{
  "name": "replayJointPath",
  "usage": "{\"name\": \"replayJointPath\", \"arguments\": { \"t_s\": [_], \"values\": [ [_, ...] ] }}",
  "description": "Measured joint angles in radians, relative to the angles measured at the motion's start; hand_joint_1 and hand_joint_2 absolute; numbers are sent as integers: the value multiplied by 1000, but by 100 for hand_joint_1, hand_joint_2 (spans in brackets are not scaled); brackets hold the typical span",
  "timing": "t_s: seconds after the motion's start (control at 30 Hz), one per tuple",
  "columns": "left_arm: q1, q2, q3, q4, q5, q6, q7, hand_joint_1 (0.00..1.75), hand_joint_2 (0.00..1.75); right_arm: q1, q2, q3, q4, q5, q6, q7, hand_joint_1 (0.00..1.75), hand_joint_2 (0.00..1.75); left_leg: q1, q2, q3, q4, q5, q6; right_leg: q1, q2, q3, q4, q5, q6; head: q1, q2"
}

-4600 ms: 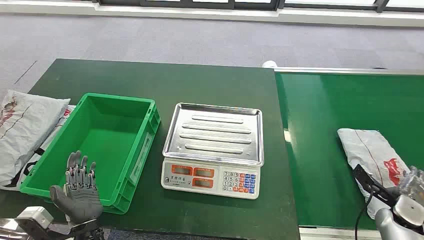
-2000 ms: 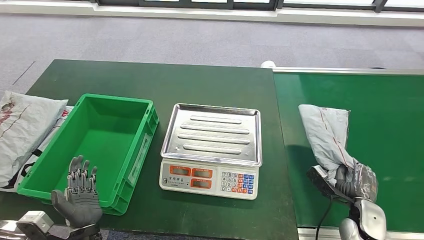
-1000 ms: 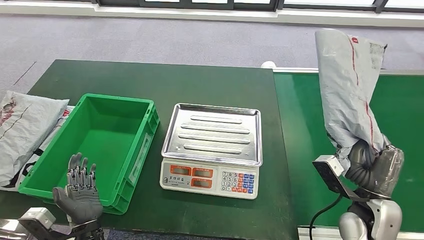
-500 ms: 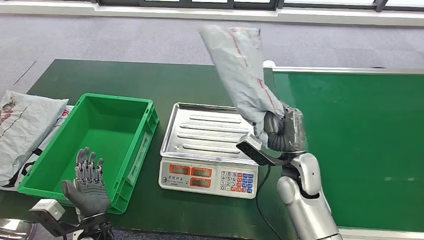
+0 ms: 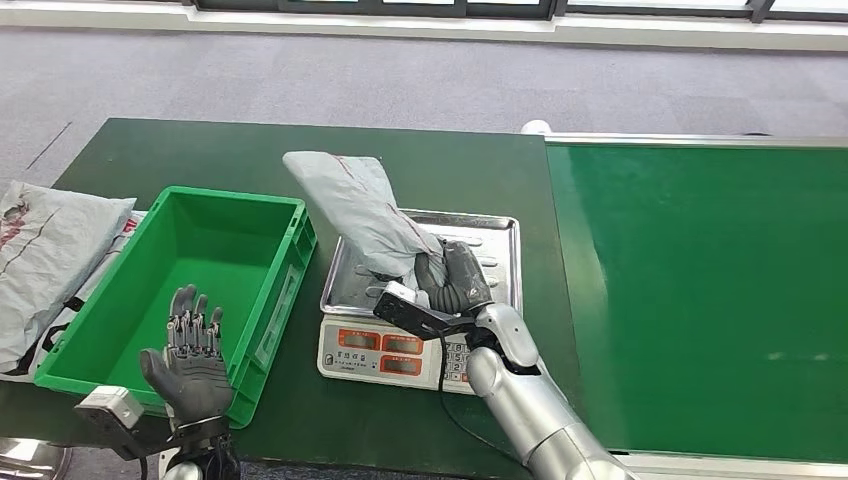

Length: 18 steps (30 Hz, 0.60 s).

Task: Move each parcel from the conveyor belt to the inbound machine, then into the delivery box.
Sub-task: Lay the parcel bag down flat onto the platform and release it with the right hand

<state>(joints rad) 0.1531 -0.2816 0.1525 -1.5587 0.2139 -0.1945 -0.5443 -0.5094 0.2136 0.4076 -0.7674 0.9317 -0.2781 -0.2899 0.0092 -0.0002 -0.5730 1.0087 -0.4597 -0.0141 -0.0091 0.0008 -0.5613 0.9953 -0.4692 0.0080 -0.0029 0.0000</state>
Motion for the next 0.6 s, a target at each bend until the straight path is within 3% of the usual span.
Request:
{"name": "replayJointPath", "arguments": {
  "t_s": [0.1,0.3,0.6],
  "values": [
    [0,0,0,0,-8,1,0,0,0,1,7,3,27,19,-2,47,1,175,0,0,0,0,0,0,0,0,0,0,0,0,0,0],
    [1,0,0,-1,-56,26,9,0,0,40,4,-3,5,54,-27,108,0,175,0,0,1,0,0,0,0,0,0,-1,0,0,0,0],
    [10,0,-14,-19,-192,194,9,0,0,198,-29,-29,-254,65,-65,94,0,175,0,0,0,0,0,0,0,1,-1,-1,0,0,0,0]
  ]
}}
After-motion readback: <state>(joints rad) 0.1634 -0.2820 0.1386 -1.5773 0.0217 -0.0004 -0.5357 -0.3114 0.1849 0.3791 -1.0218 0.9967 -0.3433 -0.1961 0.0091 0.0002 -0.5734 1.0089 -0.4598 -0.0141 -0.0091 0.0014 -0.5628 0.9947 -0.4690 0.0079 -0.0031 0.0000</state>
